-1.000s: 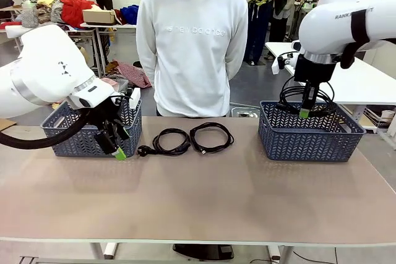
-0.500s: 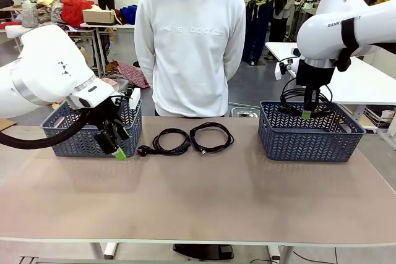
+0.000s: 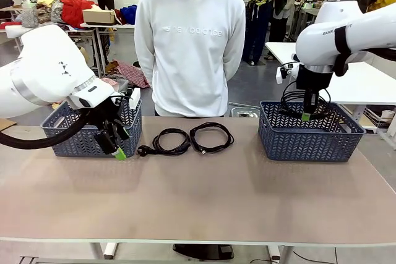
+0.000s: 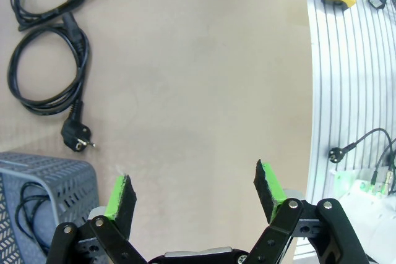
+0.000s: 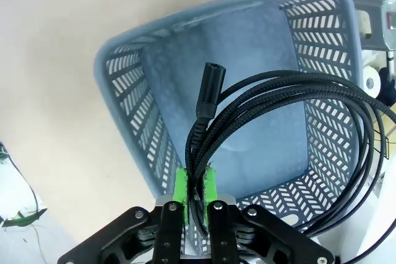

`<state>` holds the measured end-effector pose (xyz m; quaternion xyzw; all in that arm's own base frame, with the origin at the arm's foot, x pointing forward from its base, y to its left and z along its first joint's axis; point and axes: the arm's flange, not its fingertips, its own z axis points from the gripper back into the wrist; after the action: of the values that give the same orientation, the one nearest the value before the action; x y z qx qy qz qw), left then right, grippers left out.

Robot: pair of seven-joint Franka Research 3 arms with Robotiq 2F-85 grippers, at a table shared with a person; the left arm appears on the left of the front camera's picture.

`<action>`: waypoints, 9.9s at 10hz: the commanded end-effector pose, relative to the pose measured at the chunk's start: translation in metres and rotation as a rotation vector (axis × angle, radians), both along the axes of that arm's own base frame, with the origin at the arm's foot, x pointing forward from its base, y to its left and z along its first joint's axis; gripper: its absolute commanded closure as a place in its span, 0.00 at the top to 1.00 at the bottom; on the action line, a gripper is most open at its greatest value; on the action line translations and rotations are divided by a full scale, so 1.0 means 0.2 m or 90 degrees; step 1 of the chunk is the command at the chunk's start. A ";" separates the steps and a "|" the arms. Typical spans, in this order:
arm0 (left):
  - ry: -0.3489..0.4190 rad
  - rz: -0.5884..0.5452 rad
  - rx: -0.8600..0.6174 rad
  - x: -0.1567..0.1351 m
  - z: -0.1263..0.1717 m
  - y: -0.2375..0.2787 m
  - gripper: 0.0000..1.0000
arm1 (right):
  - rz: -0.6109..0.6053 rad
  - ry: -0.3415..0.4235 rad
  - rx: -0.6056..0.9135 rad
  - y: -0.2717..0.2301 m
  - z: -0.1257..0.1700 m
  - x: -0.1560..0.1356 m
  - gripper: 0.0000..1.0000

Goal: Organize the cables according to human instructions.
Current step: Pick up a bundle of cables and place it in the basket indicated by the human.

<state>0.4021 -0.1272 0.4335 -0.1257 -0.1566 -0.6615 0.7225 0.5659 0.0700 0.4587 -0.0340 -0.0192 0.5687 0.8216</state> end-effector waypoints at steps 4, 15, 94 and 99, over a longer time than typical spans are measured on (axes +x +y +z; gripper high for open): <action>-0.003 0.002 0.000 0.00 0.00 0.00 1.00 | -0.005 -0.003 -0.004 -0.01 -0.04 0.13 0.12; -0.003 0.002 0.000 0.00 0.00 0.00 1.00 | -0.041 0.016 0.021 0.00 -0.06 0.16 1.00; -0.003 0.002 0.000 0.00 0.00 0.00 1.00 | -0.196 0.010 0.134 1.46 -0.47 -0.03 1.00; -0.003 0.002 0.000 0.00 0.00 0.00 1.00 | -0.248 -0.011 0.103 1.61 -0.63 0.16 1.00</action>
<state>0.4021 -0.1273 0.4338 -0.1256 -0.1568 -0.6616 0.7225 0.5863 0.3828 0.3287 0.0505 -0.0676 0.4115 0.9075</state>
